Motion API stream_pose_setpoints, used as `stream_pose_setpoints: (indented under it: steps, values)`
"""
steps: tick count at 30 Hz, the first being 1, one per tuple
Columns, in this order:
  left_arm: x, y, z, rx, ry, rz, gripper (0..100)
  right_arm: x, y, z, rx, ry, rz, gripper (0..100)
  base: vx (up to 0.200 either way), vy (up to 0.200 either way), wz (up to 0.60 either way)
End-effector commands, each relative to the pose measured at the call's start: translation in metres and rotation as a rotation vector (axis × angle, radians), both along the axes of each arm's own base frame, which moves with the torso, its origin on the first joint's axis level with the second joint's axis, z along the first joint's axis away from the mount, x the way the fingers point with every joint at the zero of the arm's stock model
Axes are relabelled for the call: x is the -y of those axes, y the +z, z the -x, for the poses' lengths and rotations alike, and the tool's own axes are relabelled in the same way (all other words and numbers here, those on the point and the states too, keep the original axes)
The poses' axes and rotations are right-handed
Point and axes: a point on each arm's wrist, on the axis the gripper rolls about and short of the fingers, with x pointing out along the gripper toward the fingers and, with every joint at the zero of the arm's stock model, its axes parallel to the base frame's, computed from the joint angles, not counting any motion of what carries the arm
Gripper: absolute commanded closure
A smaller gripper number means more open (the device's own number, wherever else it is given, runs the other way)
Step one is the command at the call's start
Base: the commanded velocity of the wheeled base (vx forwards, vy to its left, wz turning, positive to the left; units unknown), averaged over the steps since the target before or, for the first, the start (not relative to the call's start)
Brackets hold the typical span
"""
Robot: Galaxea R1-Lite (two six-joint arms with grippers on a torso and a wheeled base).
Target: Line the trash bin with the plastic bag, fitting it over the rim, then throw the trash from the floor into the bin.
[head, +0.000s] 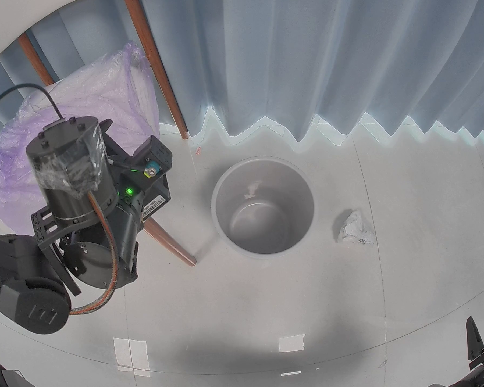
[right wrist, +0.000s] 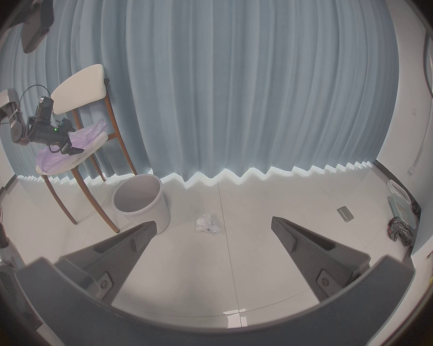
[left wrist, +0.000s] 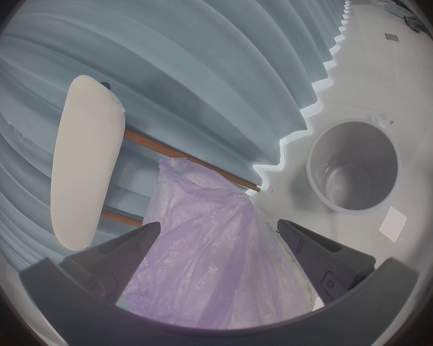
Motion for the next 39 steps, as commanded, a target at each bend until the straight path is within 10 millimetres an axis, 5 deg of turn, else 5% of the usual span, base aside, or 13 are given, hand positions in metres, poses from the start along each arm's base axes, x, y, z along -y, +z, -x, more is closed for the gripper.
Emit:
stream_pose_setpoints:
  steps: [1, 22, 23, 39]
  values:
    - [-0.003, -0.001, -0.003, -0.004, 0.013, -0.004, 0, 0.0, -0.005, 0.0, -0.001, 0.0, 0.0, 0, 0.0, 0.0, 0.0]
    - [-0.008, -0.011, -0.015, -0.026, 0.05, -0.017, 0, 0.0, -0.005, 0.0, -0.003, 0.0, 0.0, 0, 0.0, 0.0, 0.0]
    - [-0.008, -0.011, -0.016, -0.027, 0.051, -0.018, 100, 0.0, -0.005, 0.0, -0.001, 0.0, 0.0, 0, 0.0, 0.0, 0.0]
    - [-0.018, -0.027, -0.009, -0.068, -0.106, 0.039, 100, 0.0, -0.005, 0.0, 0.0, 0.0, 0.0, 0, 0.0, 0.0, 0.0]
